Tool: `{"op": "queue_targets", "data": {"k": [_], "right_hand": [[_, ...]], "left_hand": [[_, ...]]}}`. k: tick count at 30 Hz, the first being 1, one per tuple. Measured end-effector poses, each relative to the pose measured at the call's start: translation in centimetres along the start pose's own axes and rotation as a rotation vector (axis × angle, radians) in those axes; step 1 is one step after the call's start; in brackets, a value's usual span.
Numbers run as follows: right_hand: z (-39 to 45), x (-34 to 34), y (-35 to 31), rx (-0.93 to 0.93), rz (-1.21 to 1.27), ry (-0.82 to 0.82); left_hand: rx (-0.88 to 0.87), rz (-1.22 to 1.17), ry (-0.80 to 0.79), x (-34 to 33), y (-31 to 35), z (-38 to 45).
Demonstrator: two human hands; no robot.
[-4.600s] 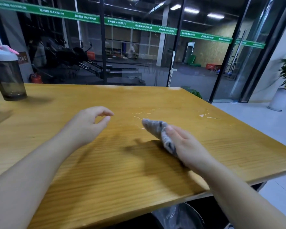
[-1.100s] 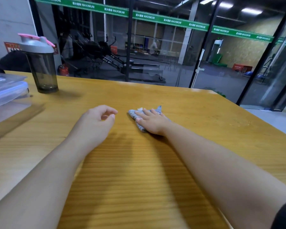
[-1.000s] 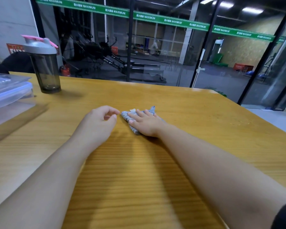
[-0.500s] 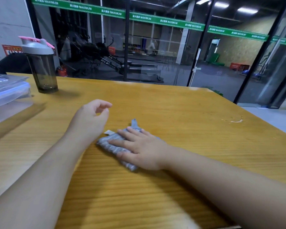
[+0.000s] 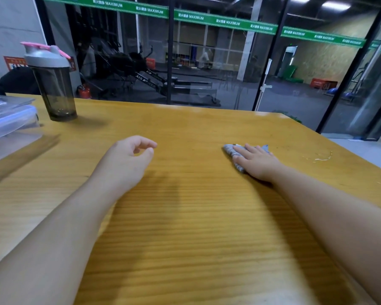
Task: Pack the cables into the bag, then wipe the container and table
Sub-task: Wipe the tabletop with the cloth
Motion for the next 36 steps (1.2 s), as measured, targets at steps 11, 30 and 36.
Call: {"op": "queue_targets", "data": {"k": [11,30,36], "right_hand": [[1.7,-0.9,-9.8,0.133,0.020,-0.019],[-11.8,-2.5,-23.5,0.696,-0.030,-0.069],[-16.3,-2.7,-20.9,0.818,-0.055,-0.087]], "left_hand": [[0.021,-0.002,0.072,1.9,0.0,0.4],[0.065,0.035,0.084,2.8,-1.2,0.7],[0.082,0.076,0.081,2.4,-1.2,0.4]]}}
Point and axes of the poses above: each hand's wrist, its own z-axis towards the middle knuckle, its own x-axis out of the back of the hand, y = z × x, the point moved 8 cm from there along z, towards the middle knuckle
